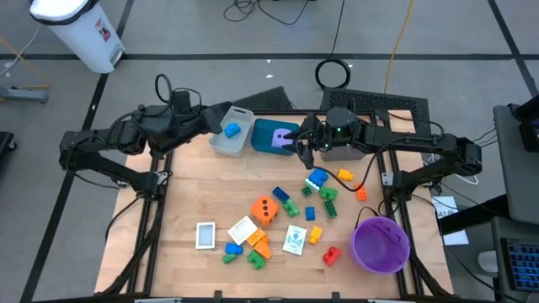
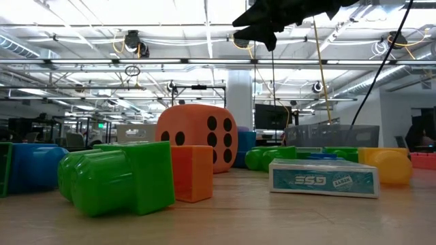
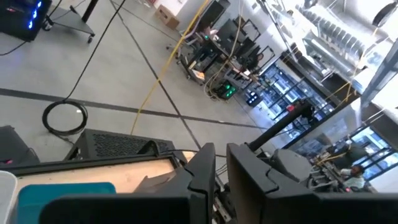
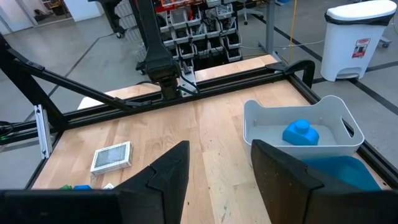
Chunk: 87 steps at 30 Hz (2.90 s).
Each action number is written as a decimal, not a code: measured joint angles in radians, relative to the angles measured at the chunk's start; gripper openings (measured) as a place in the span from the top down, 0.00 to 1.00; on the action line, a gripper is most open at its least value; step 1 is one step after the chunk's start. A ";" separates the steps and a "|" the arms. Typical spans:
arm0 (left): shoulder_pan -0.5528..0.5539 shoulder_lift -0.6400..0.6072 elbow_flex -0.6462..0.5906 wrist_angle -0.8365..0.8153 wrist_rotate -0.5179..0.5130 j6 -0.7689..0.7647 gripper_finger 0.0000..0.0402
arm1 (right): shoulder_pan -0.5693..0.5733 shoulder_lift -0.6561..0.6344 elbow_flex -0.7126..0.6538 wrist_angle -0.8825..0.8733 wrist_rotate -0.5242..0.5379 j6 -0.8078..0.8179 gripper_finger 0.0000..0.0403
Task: Pick & Place Toys
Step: Put the yellow game piece into the gray bin
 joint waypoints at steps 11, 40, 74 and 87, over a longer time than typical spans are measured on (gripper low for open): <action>0.000 0.000 0.000 -0.118 0.001 -0.074 0.88 | 0.000 0.000 0.000 0.000 0.000 0.000 0.59; 0.001 0.058 0.000 -0.205 -0.001 -0.139 0.88 | 0.000 0.000 0.000 0.000 0.000 0.000 0.59; 0.321 0.073 -0.530 0.426 1.097 0.364 0.88 | 0.000 0.000 0.000 0.027 0.000 0.006 0.59; 0.243 0.066 -0.530 0.419 1.229 0.376 0.88 | 0.000 0.000 0.000 0.286 0.052 0.335 0.59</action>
